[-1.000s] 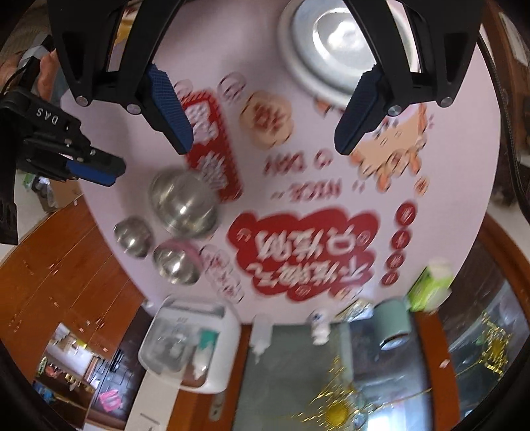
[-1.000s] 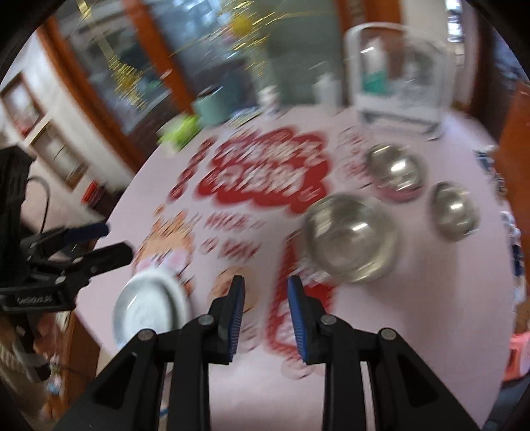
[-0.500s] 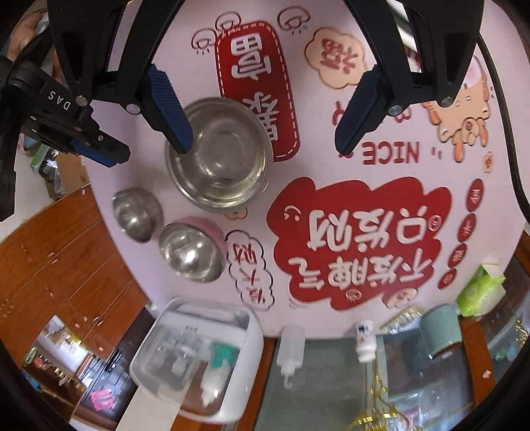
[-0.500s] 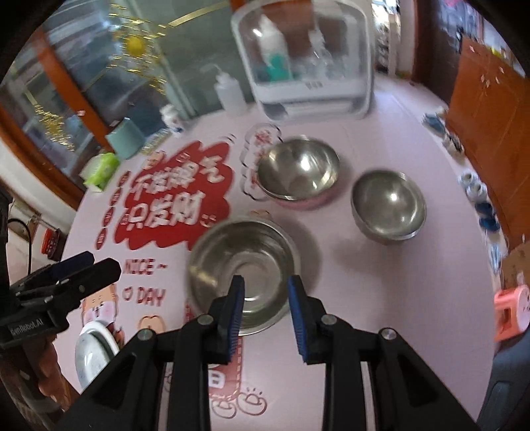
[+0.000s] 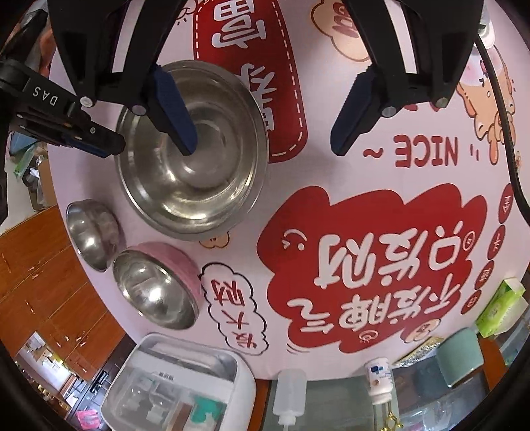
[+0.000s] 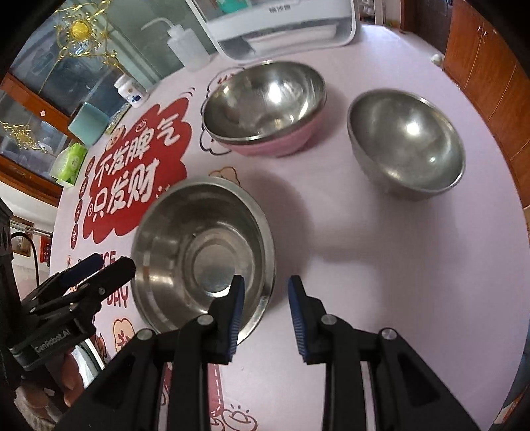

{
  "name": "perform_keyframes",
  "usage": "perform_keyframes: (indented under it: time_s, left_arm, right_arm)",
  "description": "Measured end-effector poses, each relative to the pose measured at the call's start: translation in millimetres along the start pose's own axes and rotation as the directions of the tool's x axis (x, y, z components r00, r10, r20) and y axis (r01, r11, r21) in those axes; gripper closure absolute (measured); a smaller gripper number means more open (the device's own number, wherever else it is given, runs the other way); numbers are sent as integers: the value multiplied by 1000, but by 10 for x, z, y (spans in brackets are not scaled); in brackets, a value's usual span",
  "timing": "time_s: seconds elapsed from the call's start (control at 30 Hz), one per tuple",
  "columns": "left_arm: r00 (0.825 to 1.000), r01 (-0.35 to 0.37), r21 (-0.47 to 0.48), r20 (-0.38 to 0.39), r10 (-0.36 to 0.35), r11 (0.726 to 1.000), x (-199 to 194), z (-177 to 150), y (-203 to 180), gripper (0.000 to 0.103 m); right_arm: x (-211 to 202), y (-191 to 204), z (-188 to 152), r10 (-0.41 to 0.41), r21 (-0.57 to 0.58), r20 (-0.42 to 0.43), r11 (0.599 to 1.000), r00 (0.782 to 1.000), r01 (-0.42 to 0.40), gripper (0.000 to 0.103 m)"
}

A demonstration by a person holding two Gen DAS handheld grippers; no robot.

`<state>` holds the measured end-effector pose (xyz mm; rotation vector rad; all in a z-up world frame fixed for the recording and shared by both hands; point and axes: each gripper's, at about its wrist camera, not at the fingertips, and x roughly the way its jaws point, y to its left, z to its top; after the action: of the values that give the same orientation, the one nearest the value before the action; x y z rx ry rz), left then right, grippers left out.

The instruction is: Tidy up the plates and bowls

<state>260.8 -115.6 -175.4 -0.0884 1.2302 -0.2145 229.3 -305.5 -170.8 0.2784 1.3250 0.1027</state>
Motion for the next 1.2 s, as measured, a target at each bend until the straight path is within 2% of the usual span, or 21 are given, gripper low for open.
perform_keyframes:
  time_s: [0.07,0.17,0.2,0.27,0.3,0.33,0.37,0.53,0.67,1.2]
  left_arm:
    - [1000,6,3,-22,-6,1000,70,-2,1,37]
    - [999,21,-11,-48,-22,1000,158,-5,18,46]
    - [998,27,-17,-57,-28,999,189,-5,27,49]
    - [996,38,-24,-79,-40,999,246,-3,40,70]
    - [995,44,-30,-91,-47,999,277,-5,50,75]
    - [994,48,-36,-99,-52,998,301,-7,61,88]
    - [992,66,-40,-103,-70,997,313,-12,66,93]
    - [994,65,-22,-91,-66,998,255,-94,50,94]
    - [994,80,-45,-76,-84,996,90,-172,105,94]
    - [998,32,-31,55,-30,999,-1040,-759,311,94]
  right_arm:
    - [57,-13,14,-3,5,-17,1000,1000,3,76]
    - [94,-37,18,-3,12,-20,1000,1000,3,77]
    - [105,-39,23,-1,12,-22,1000,1000,1,80]
    - [104,-37,27,20,17,-21,1000,1000,-19,85]
    - [105,-27,29,24,13,-21,1000,1000,-24,88]
    - [103,-14,27,24,9,-19,1000,1000,-24,92]
    - [103,-2,29,19,7,-17,1000,1000,-19,92]
    - [74,55,-42,1,2,-27,1000,1000,-1,92]
    - [-49,101,-127,26,2,-15,1000,1000,-26,92]
    - [-711,634,-666,85,-114,56,990,995,-79,92]
